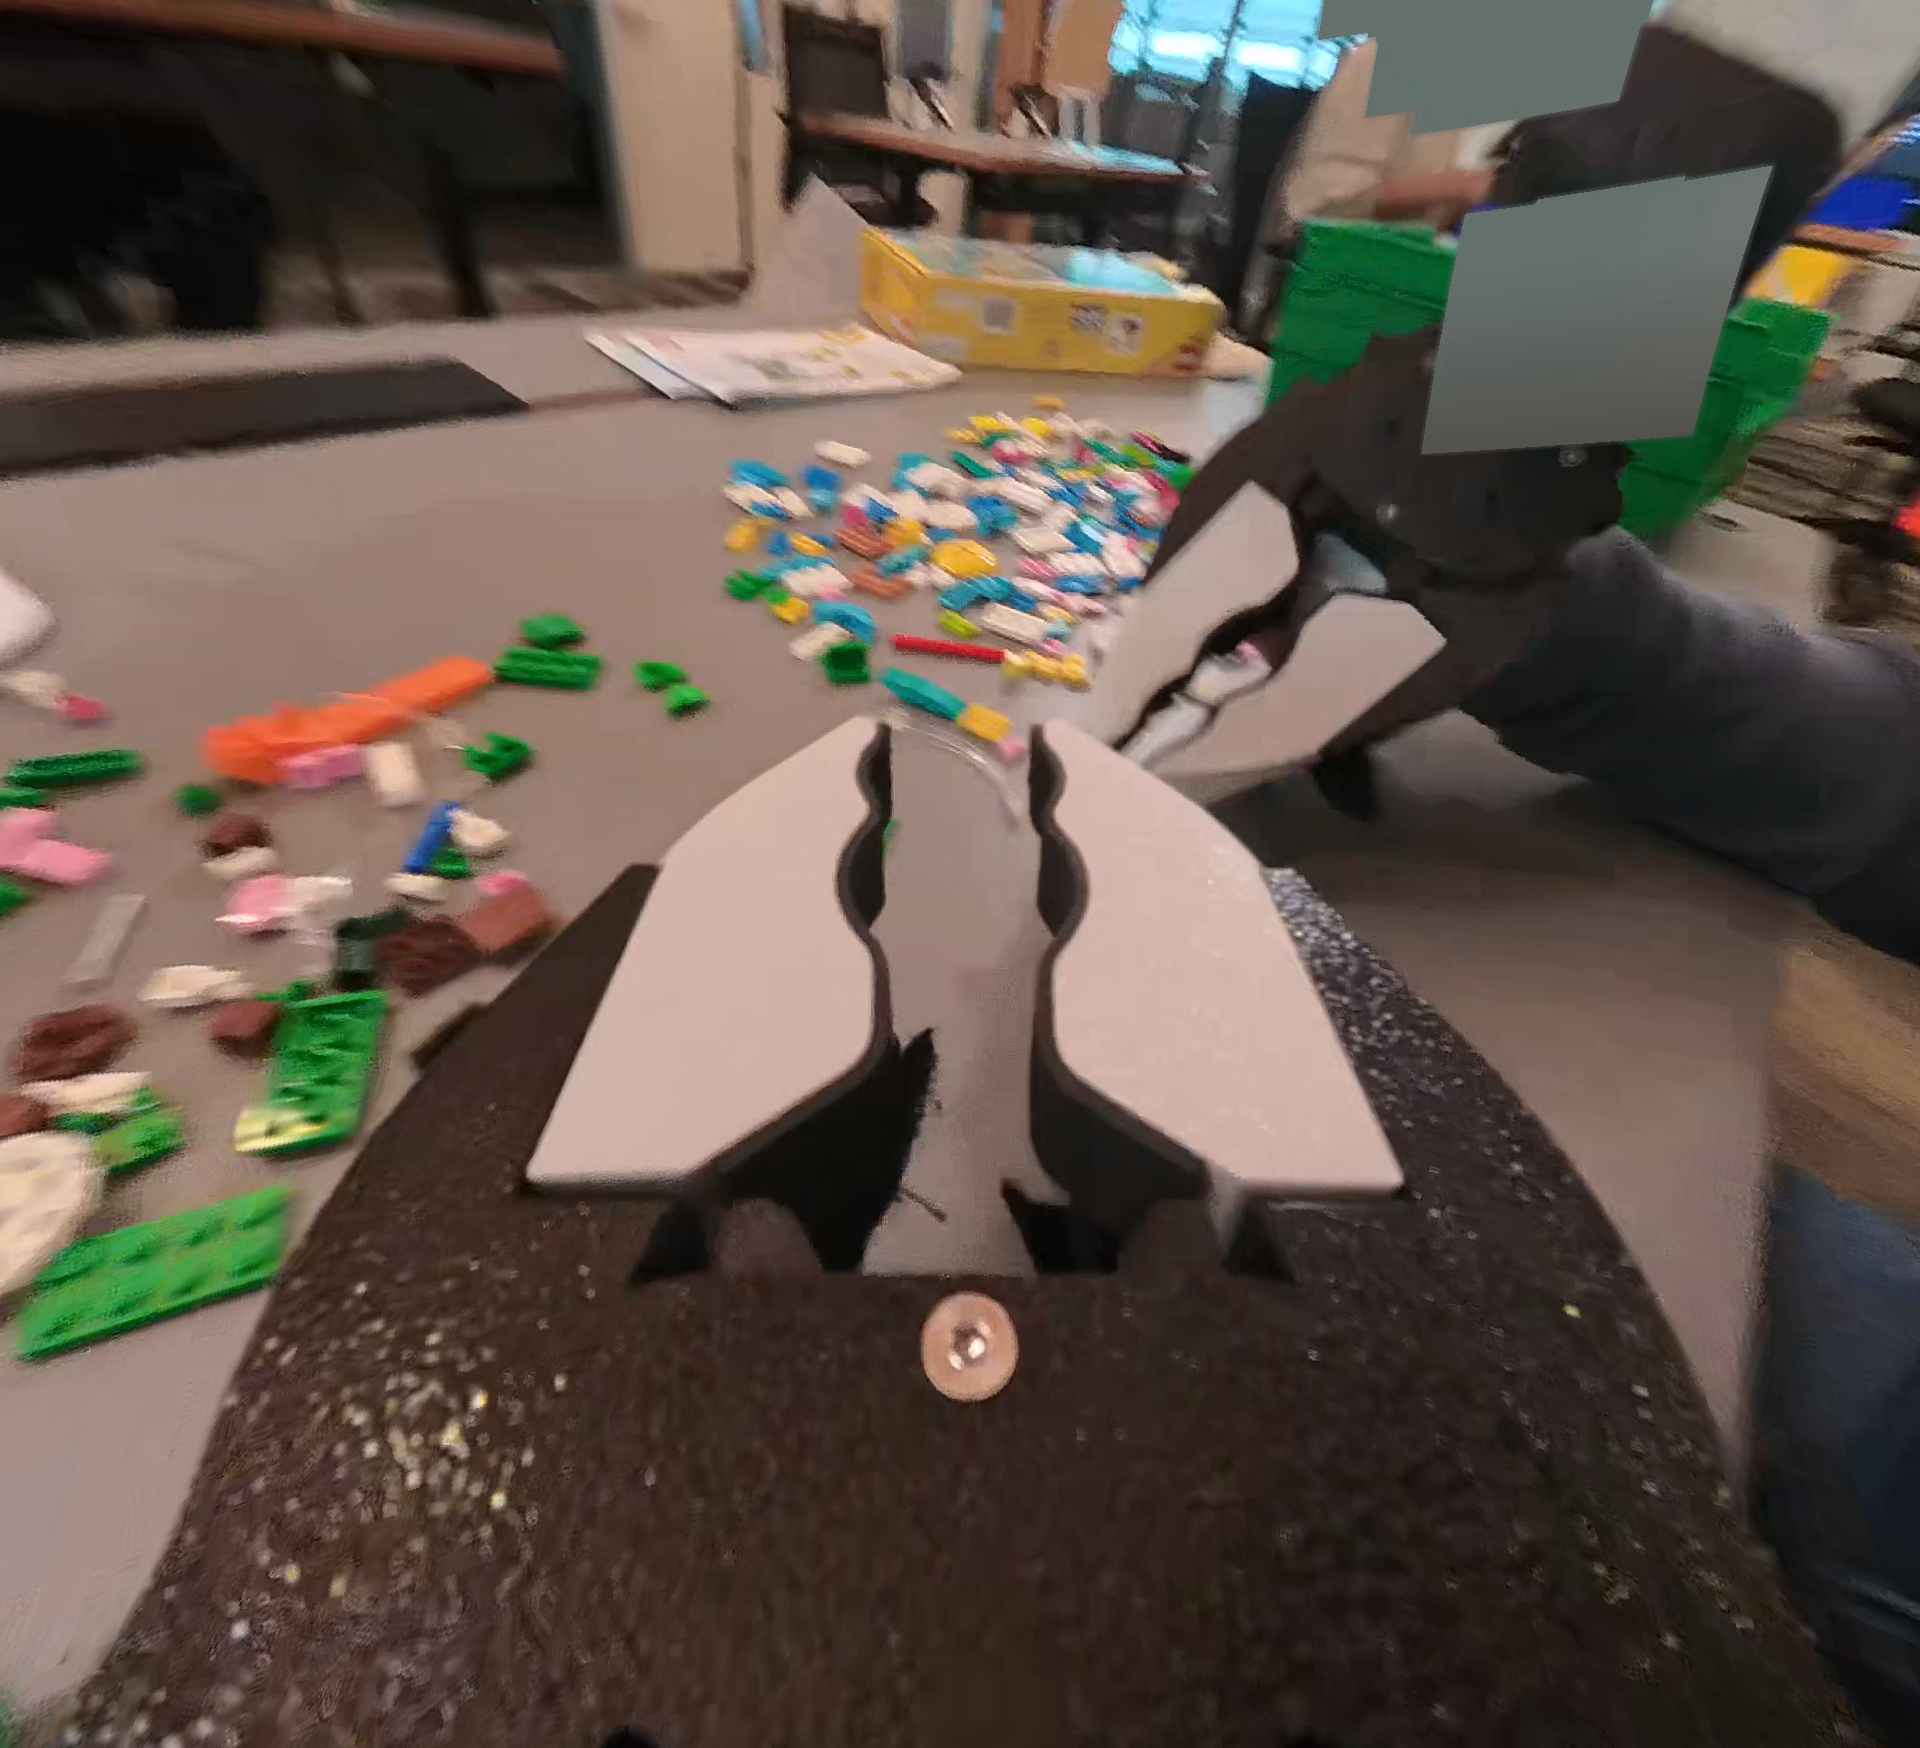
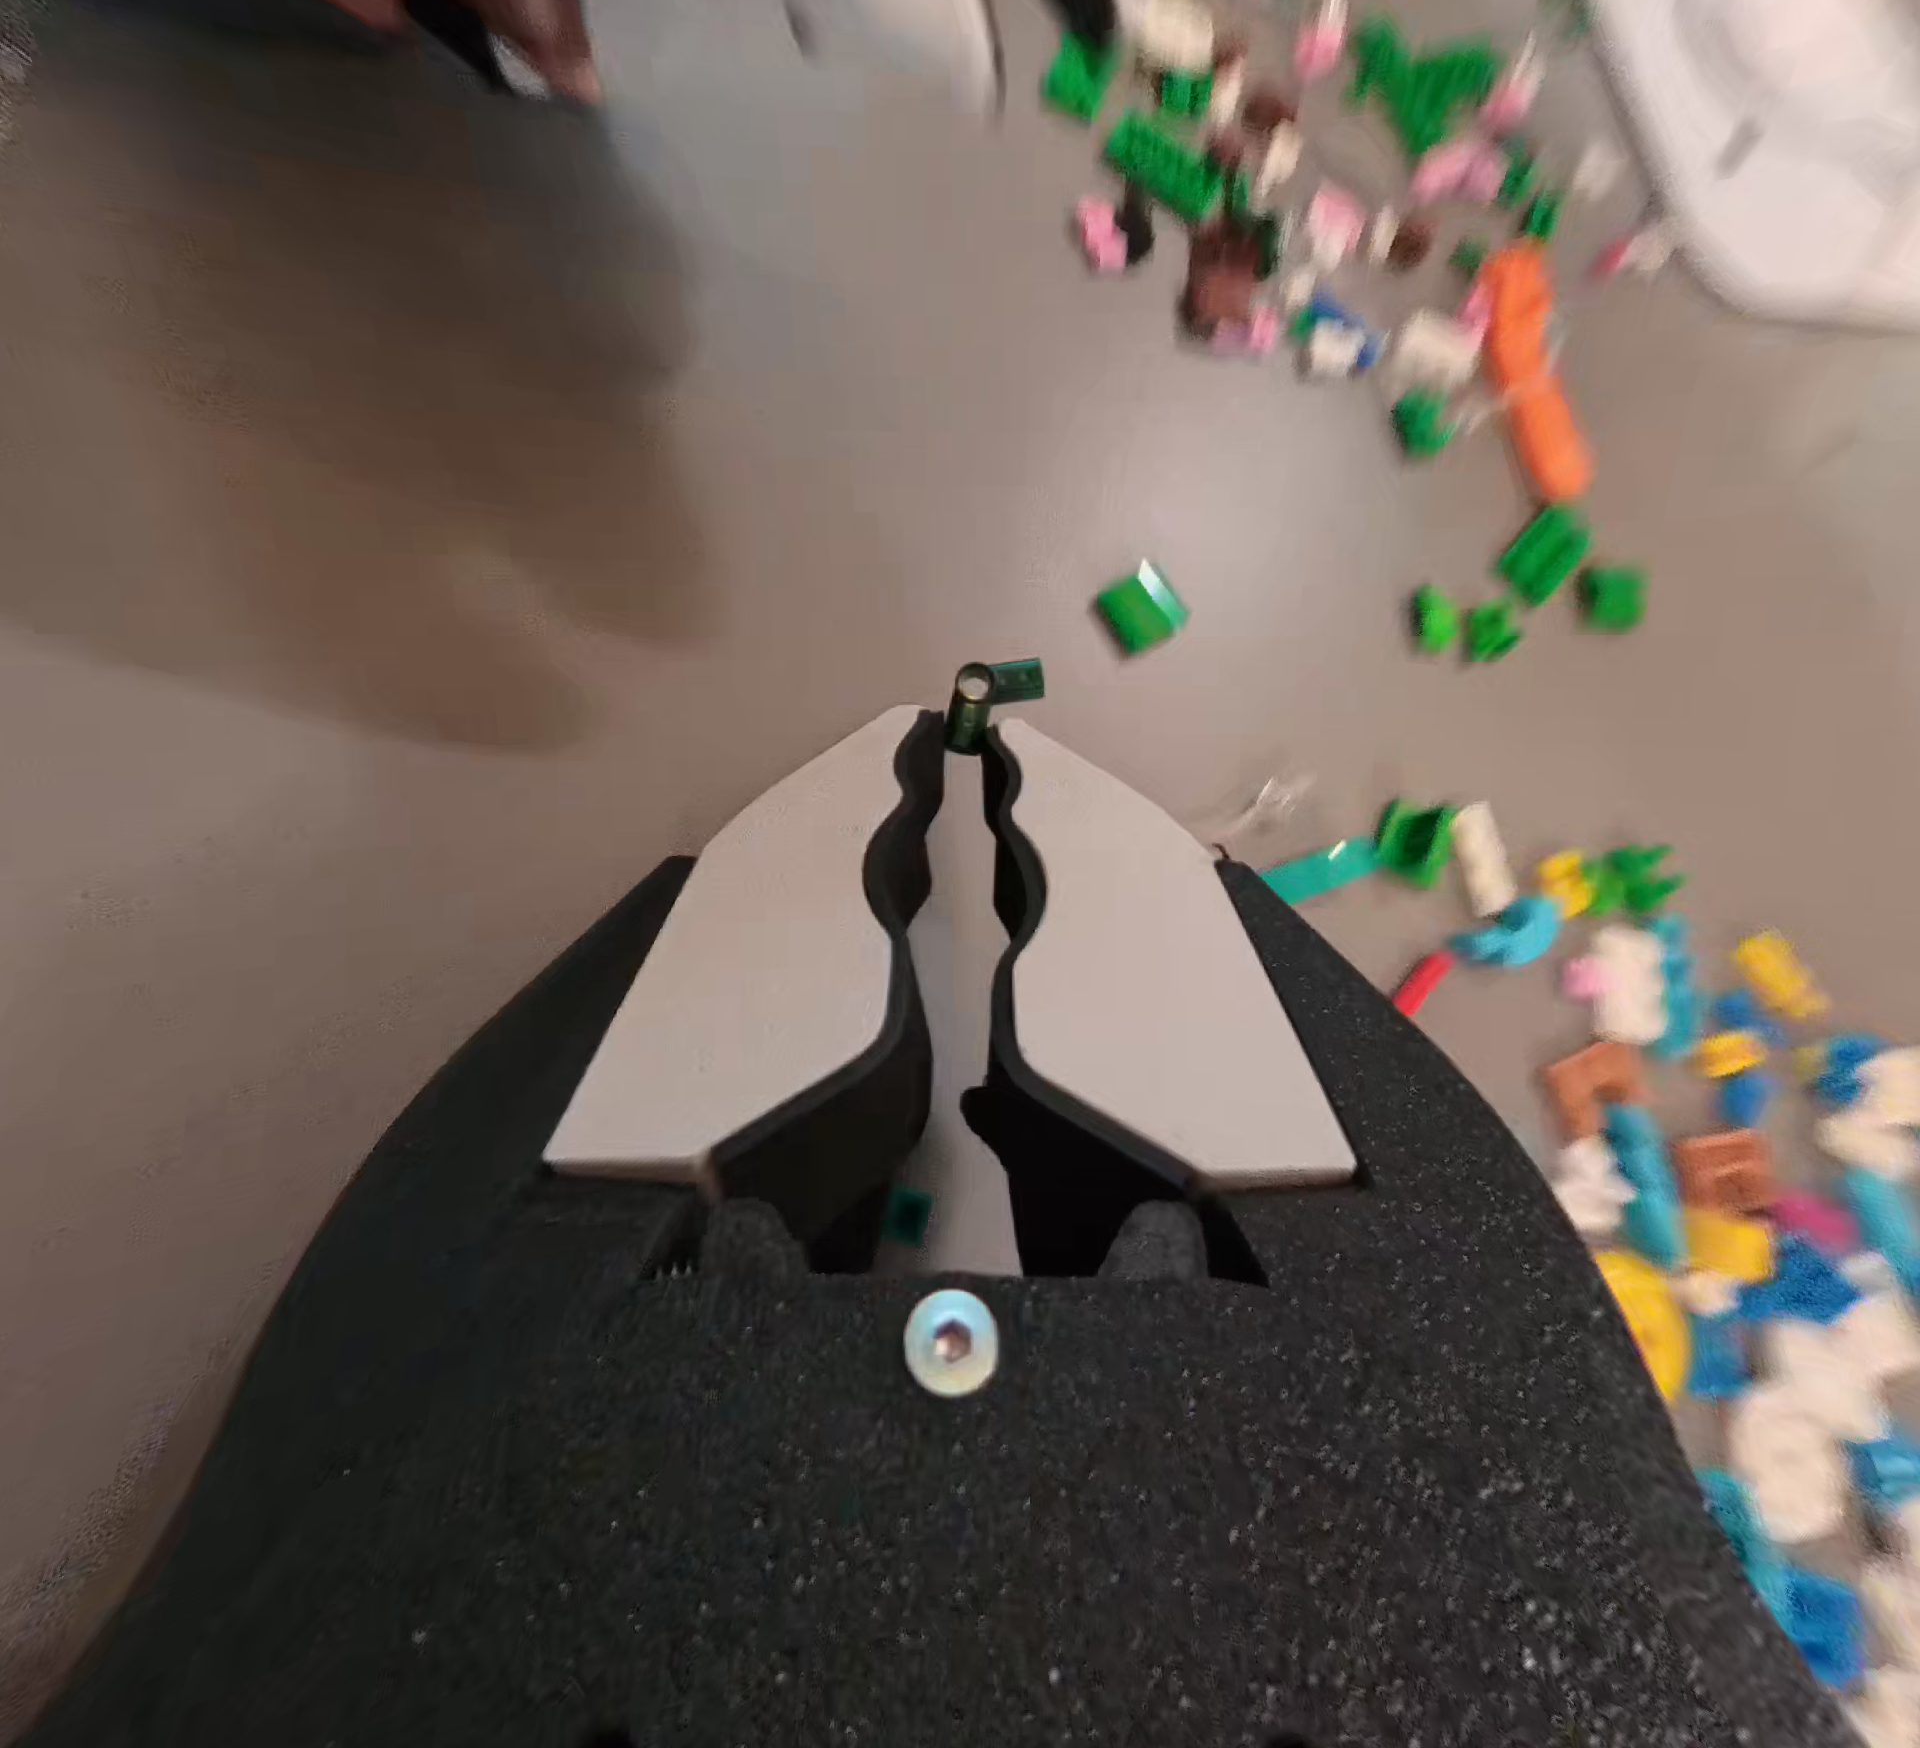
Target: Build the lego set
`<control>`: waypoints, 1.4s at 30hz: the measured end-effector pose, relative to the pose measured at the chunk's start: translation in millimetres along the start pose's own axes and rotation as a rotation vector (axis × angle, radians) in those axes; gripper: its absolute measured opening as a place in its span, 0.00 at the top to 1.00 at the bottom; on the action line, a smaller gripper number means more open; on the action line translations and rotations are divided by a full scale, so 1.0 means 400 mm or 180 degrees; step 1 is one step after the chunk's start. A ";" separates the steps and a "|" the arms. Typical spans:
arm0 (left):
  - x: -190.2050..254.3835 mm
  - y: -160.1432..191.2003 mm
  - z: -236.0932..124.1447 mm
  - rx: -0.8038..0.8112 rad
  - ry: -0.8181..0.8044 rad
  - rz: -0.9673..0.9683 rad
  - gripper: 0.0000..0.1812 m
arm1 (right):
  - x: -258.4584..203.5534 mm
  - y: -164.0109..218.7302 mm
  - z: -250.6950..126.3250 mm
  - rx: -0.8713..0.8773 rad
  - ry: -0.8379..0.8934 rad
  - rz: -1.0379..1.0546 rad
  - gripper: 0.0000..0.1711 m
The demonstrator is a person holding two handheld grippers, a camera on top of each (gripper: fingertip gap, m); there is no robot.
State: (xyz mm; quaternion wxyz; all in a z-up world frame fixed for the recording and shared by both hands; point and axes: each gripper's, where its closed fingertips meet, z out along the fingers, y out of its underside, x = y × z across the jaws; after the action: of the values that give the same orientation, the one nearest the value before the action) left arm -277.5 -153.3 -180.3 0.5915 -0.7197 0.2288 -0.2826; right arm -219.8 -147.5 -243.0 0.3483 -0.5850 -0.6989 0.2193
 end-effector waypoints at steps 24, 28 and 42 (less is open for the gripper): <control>0.043 0.010 0.012 -0.0106 0.0516 -0.0333 0.96 | 0.008 -0.142 -0.094 0.1073 0.1169 -0.1483 0.87; -0.029 0.003 -0.007 -0.0062 -0.0263 0.0396 0.96 | 0.108 -0.146 -0.082 0.1203 0.0884 -0.0422 0.88; -0.068 -0.017 -0.028 0.0124 -0.0722 0.0524 0.96 | 0.524 -0.263 0.396 -0.0437 -0.0422 0.0560 0.95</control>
State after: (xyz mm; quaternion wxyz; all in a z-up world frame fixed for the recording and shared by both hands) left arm -305.1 -142.0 -175.9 0.6485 -0.7142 0.2133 -0.1544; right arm -422.9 48.6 -224.3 0.2399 -0.6507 -0.6797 0.2389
